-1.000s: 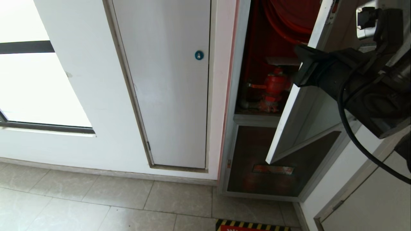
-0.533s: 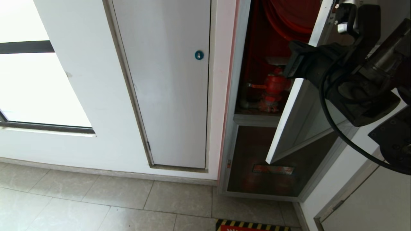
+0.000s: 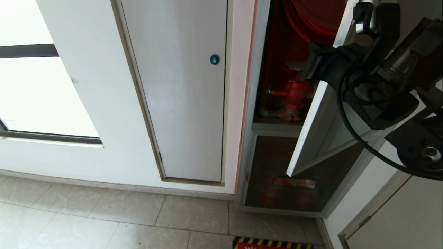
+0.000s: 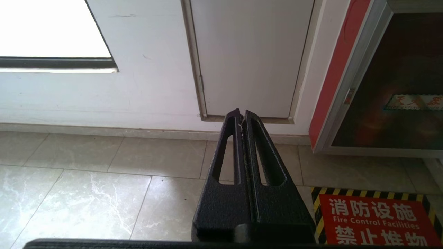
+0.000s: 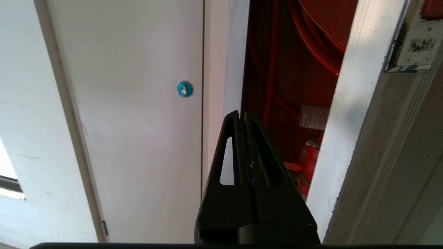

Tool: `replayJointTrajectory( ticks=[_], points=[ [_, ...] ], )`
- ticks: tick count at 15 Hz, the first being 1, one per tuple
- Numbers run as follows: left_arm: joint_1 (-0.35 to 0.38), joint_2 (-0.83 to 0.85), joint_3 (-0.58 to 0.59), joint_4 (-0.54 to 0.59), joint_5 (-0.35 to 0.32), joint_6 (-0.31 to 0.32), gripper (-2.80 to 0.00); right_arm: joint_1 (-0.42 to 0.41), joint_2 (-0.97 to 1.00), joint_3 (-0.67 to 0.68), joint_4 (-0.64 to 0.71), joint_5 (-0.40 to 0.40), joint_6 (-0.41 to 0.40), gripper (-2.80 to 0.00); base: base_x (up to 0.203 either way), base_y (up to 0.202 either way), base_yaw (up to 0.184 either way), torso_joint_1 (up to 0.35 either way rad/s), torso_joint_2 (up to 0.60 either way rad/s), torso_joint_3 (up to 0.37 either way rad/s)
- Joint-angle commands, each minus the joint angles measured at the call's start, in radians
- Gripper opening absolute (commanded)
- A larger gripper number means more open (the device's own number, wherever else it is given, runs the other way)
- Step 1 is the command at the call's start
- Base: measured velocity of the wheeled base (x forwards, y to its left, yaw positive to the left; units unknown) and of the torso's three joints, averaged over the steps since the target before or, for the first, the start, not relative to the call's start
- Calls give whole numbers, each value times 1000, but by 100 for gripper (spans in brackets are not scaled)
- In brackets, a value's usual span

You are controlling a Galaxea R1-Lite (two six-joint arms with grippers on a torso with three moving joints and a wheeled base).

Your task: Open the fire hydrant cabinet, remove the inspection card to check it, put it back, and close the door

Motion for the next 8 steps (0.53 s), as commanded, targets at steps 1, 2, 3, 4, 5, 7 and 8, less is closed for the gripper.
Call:
replayJointTrajectory(
  ticks=[1, 2, 3, 4, 5, 7, 8],
  points=[
    [0, 1, 0, 1, 0, 0, -280, -12, 3, -4, -5, -1, -1, -280, 0, 0, 0, 0, 0, 0],
    [0, 1, 1, 1, 0, 0, -280, -14, 6, -5, -6, -1, -1, -280, 0, 0, 0, 0, 0, 0],
    [0, 1, 0, 0, 0, 0, -280, -15, 16, -9, -7, -1, -1, -280, 0, 0, 0, 0, 0, 0],
    [0, 1, 0, 0, 0, 0, -280, -15, 19, -10, -7, -1, -1, -280, 0, 0, 0, 0, 0, 0],
    [0, 1, 0, 1, 0, 0, -280, -16, 24, -10, -7, -1, -1, -280, 0, 0, 0, 0, 0, 0],
    [0, 1, 0, 1, 0, 0, -280, -18, 34, -15, -8, -1, -1, -280, 0, 0, 0, 0, 0, 0],
    [0, 1, 0, -1, 0, 0, -280, -25, 40, -21, -10, -1, 0, -280, 0, 0, 0, 0, 0, 0]
  ],
)
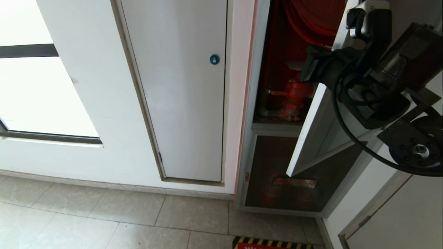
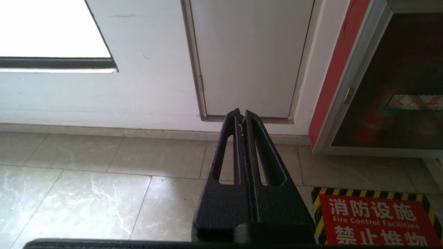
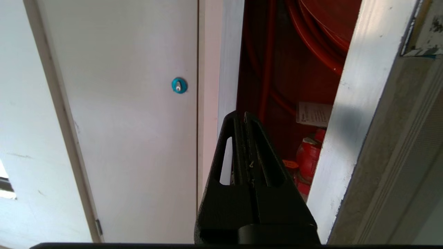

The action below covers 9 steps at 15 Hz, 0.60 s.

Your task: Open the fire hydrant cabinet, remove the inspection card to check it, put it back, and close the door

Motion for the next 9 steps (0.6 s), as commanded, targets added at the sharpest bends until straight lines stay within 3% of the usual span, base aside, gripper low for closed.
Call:
replayJointTrajectory(
  ticks=[1, 9],
  points=[
    [0, 1, 1, 0, 0, 0, -280, -11, 16, -7, -8, 0, 0, -280, 0, 0, 0, 0, 0, 0],
    [0, 1, 1, 0, 0, 0, -280, -30, 57, -59, -7, -2, 2, -280, 0, 0, 0, 0, 0, 0]
  ],
)
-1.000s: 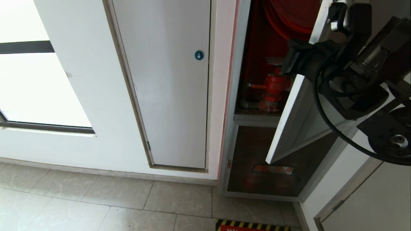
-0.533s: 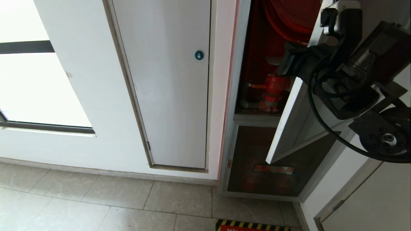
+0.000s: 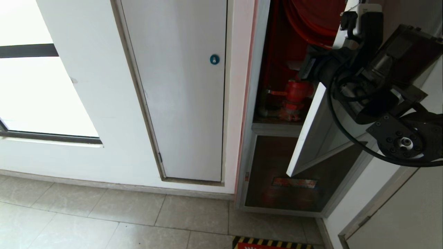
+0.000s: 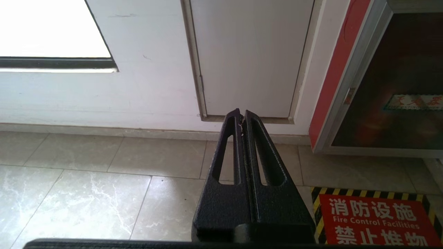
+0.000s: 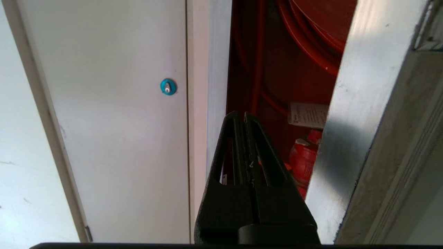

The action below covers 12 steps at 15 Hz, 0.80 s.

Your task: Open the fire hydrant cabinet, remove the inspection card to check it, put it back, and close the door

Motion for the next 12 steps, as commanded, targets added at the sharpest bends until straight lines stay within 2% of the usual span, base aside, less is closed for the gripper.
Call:
replayJointTrajectory(
  ticks=[1, 12],
  points=[
    [1, 1, 1, 1, 0, 0, -280, -2, 7, -9, -6, -2, -2, -280, 0, 0, 0, 0, 0, 0],
    [1, 1, 0, 0, 0, 0, -280, -25, -30, 32, -7, -5, 0, -280, 0, 0, 0, 0, 0, 0]
  ],
)
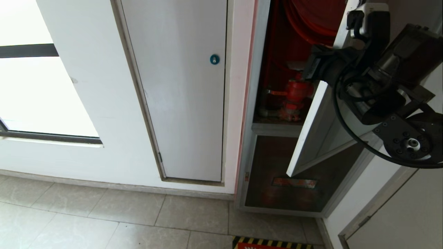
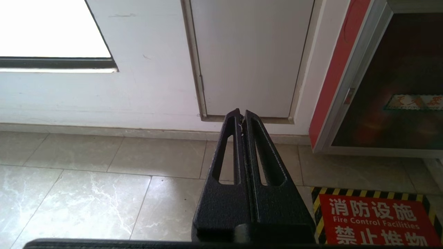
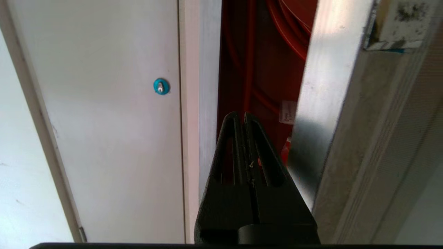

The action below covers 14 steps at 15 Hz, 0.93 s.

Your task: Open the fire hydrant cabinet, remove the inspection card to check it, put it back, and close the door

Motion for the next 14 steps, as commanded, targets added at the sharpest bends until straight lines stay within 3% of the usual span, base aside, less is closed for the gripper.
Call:
replayJointTrajectory(
  ticks=[1, 14],
  points=[
    [0, 1, 2, 0, 0, 0, -280, -9, -10, 16, -6, -1, -2, -280, 0, 0, 0, 0, 0, 0],
    [0, 1, 0, 1, 0, 0, -280, -57, -50, 63, -7, -1, 0, -280, 0, 0, 0, 0, 0, 0]
  ],
)
